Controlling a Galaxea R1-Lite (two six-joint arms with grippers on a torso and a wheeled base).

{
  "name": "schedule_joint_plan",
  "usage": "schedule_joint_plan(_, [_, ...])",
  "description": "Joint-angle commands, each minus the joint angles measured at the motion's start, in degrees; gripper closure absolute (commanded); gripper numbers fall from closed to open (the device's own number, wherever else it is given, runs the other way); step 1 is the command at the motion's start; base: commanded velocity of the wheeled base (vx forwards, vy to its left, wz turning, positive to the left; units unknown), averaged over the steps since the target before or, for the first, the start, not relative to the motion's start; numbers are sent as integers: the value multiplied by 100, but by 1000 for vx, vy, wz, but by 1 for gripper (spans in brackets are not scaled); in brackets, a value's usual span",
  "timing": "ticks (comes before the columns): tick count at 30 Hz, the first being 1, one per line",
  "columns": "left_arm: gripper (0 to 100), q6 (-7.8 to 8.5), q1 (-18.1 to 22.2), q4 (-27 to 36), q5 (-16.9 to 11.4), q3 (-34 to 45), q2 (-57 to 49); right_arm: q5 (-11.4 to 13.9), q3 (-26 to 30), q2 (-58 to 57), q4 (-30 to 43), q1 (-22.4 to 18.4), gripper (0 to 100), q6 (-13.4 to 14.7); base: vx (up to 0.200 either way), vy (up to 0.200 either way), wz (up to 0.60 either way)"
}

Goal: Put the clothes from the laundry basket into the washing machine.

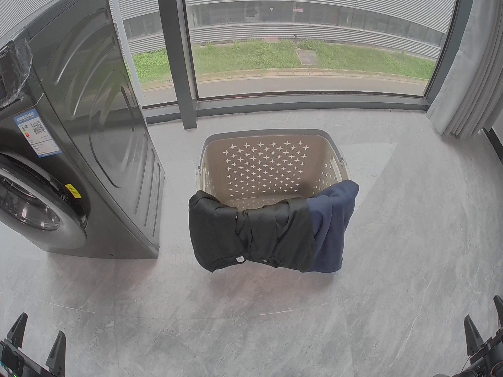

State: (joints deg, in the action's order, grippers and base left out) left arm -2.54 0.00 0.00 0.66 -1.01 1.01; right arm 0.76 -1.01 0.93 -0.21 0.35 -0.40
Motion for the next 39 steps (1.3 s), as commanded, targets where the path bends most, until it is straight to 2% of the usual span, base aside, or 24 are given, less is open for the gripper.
schedule_joint_plan(1, [0, -1, 0, 0, 4, 92, -57, 4, 101, -84, -6, 0, 0, -4, 0, 0, 0])
schedule_joint_plan(6, [0, -1, 0, 0, 4, 92, -66, 4, 101, -84, -6, 0, 0, -4, 0, 0, 0])
schedule_joint_plan(39, [0, -1, 0, 0, 4, 92, -57, 4, 101, -84, -6, 0, 0, -4, 0, 200, 0])
